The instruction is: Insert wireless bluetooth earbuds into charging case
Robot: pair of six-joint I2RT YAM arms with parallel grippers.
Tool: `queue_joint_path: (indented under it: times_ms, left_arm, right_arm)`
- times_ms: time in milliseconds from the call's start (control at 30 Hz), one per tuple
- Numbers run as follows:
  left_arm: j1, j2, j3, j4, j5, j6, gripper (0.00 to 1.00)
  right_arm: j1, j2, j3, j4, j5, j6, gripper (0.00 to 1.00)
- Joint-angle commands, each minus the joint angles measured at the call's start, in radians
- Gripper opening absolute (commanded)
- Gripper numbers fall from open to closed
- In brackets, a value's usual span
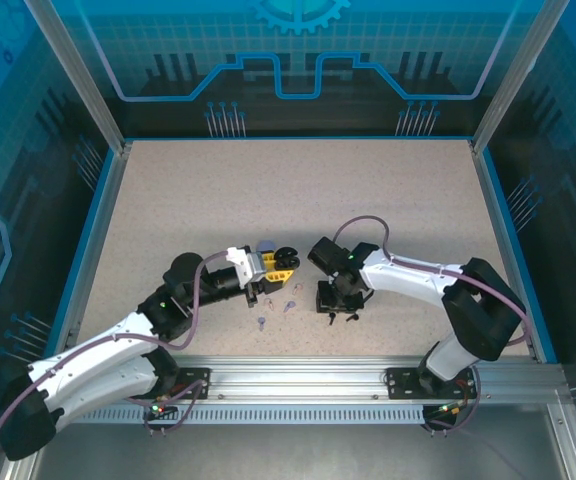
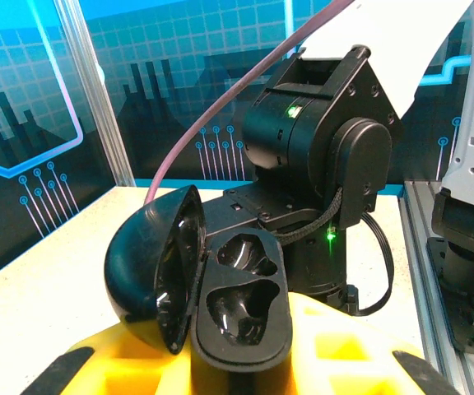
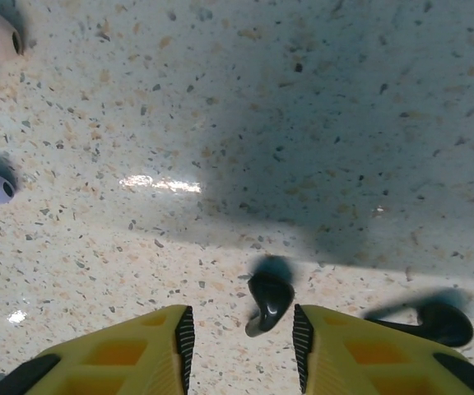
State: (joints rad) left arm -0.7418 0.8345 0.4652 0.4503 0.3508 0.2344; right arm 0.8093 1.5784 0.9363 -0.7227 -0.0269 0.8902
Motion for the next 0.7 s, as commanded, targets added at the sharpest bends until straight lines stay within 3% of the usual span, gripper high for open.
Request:
queue_joint_path:
  times_ms: [0,667]
  left_arm:
    - [-0.006,-0.022,-0.021,0.019,-0.017,-0.014,0.0]
    - [-0.006,-0.046,-0.028,0.01,-0.023,-0.015,0.0]
  right_arm:
    - [0.012,0.029,0.023,-0.041,-0.003,-0.006,0.39]
    - [0.033,0.13,0.038,-0.046,0.018,-0.017,0.34]
